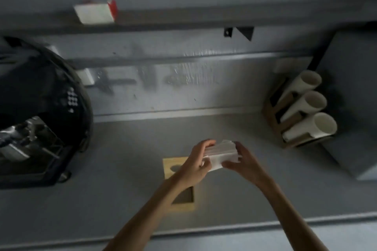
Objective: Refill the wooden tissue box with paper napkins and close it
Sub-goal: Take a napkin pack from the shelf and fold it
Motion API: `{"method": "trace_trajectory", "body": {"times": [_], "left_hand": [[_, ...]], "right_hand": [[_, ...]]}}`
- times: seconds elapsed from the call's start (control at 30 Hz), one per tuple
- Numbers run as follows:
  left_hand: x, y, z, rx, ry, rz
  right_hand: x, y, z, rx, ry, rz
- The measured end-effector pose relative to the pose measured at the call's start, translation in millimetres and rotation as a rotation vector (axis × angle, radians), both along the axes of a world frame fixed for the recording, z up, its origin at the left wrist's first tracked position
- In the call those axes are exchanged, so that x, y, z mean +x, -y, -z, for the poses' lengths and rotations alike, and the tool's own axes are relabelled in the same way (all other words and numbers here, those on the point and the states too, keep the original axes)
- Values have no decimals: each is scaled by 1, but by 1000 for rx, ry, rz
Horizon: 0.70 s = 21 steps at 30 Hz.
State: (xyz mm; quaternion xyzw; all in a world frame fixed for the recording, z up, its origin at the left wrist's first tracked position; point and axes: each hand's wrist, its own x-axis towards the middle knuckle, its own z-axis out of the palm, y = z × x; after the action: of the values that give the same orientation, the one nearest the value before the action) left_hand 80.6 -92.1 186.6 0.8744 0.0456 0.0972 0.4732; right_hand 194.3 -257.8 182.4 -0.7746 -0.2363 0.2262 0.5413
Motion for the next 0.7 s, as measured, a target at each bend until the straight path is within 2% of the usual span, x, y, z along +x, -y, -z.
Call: {"method": "trace_trajectory", "body": {"times": [0.17, 0.27, 0.57, 0.7], "left_hand": [[-3, 65, 121, 16, -192, -20], [-4, 91, 157, 50, -247, -37], [-7, 109, 200, 133, -433, 7], [-3, 114, 205, 130, -439, -56]], "right_hand": [[-9, 59, 125, -307, 65, 66], [-22, 74, 165, -353, 25, 111], [-45, 88, 210, -409, 16, 121], [-48, 88, 208, -383, 168, 57]]}}
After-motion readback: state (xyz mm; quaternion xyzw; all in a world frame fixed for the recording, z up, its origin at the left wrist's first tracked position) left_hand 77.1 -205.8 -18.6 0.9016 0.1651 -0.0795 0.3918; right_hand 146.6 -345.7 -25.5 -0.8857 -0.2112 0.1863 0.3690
